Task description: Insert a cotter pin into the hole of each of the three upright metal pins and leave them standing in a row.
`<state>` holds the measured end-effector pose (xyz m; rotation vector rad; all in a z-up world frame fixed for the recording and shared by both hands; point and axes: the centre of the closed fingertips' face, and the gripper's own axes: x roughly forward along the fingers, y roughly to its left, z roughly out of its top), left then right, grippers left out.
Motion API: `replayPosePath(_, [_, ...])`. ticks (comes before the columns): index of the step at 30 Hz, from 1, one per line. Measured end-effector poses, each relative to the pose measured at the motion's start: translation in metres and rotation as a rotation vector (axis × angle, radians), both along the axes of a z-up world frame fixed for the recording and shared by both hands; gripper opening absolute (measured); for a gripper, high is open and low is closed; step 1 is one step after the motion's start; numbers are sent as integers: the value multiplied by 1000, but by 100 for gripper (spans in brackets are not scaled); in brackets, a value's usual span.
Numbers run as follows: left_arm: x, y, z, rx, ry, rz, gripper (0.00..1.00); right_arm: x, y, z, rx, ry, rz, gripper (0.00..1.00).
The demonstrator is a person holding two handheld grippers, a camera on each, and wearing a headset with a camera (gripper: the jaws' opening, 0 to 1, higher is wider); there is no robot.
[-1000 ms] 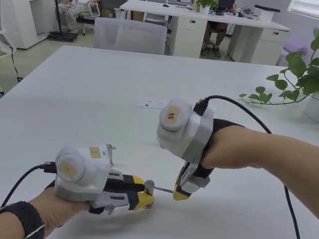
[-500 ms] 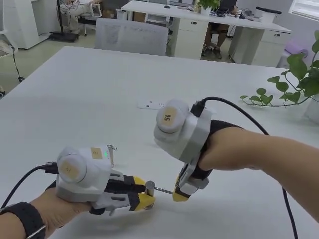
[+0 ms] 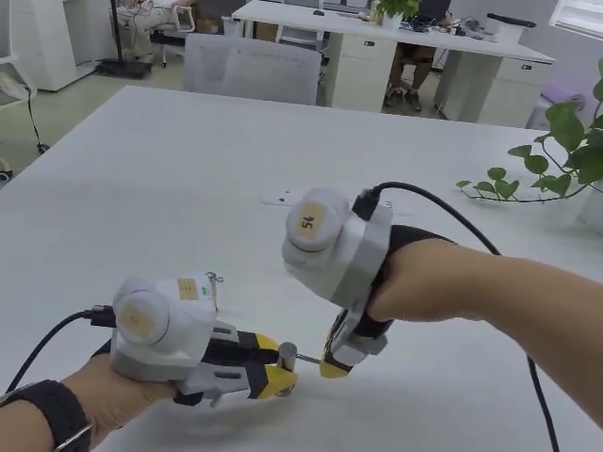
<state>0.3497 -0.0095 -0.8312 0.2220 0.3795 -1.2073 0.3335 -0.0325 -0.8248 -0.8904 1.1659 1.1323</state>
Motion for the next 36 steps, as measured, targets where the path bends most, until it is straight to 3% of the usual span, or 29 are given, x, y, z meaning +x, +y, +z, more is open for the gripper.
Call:
replayPosePath(17, [-2,1,1,-9,21,6,11,4,6,2,6,-32,73,3])
replayPosePath(36, [-2,1,3,-6,21,-2,11,6,12,1,19,-45,162,3])
